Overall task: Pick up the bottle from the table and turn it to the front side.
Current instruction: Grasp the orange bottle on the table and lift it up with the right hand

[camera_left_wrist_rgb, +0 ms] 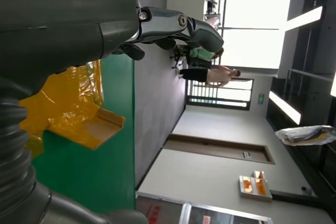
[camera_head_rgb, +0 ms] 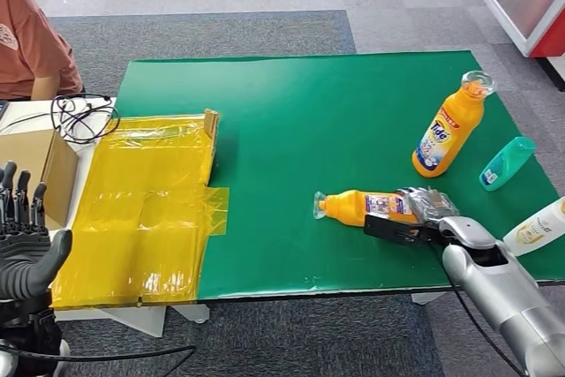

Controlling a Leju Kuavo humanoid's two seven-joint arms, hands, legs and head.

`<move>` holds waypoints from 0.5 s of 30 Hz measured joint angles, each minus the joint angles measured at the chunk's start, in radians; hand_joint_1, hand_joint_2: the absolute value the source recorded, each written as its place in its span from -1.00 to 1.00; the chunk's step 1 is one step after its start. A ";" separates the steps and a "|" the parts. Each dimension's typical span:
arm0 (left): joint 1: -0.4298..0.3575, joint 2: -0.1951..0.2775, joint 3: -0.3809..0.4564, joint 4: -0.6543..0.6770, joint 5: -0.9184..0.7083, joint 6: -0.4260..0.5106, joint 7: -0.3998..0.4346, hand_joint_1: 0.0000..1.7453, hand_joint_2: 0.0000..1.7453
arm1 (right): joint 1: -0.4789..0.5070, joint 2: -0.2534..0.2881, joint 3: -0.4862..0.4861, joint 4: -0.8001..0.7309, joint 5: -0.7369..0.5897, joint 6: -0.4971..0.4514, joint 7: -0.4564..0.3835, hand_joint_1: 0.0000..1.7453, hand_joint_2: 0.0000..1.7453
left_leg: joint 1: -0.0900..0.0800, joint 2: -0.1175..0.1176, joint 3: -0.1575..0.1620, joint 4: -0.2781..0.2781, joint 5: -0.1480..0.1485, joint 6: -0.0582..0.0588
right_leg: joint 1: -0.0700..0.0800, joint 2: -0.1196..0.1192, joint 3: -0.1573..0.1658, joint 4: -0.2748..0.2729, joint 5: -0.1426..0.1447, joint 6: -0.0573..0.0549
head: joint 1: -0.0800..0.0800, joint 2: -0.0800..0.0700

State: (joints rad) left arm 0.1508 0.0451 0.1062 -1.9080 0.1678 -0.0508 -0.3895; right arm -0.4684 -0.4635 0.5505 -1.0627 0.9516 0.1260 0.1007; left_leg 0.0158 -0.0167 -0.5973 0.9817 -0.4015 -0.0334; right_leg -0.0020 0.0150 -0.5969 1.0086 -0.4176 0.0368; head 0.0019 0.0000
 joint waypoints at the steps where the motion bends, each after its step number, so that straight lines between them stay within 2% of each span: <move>1: 0.000 0.000 -0.001 -0.001 0.000 0.000 0.000 -1.00 1.00 | -0.001 0.002 0.000 0.001 0.000 -0.001 0.000 1.00 1.00 | 0.000 0.000 0.000 0.000 0.000 0.000 | 0.000 0.000 0.000 0.000 0.000 0.000 | 0.000 0.000; 15: 0.000 0.002 -0.009 -0.001 0.002 0.000 0.000 -1.00 1.00 | 0.001 0.013 -0.009 0.002 -0.031 -0.021 -0.014 1.00 1.00 | 0.000 0.000 0.000 0.000 0.000 0.000 | 0.000 0.000 0.000 0.000 0.000 0.000 | 0.000 0.000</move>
State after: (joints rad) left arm 0.1510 0.0469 0.0974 -1.9093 0.1701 -0.0504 -0.3895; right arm -0.4675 -0.4508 0.5419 -1.0609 0.9206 0.1049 0.0863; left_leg 0.0158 -0.0167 -0.5972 0.9817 -0.4015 -0.0335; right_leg -0.0020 0.0150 -0.5968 1.0086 -0.4176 0.0368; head 0.0016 0.0000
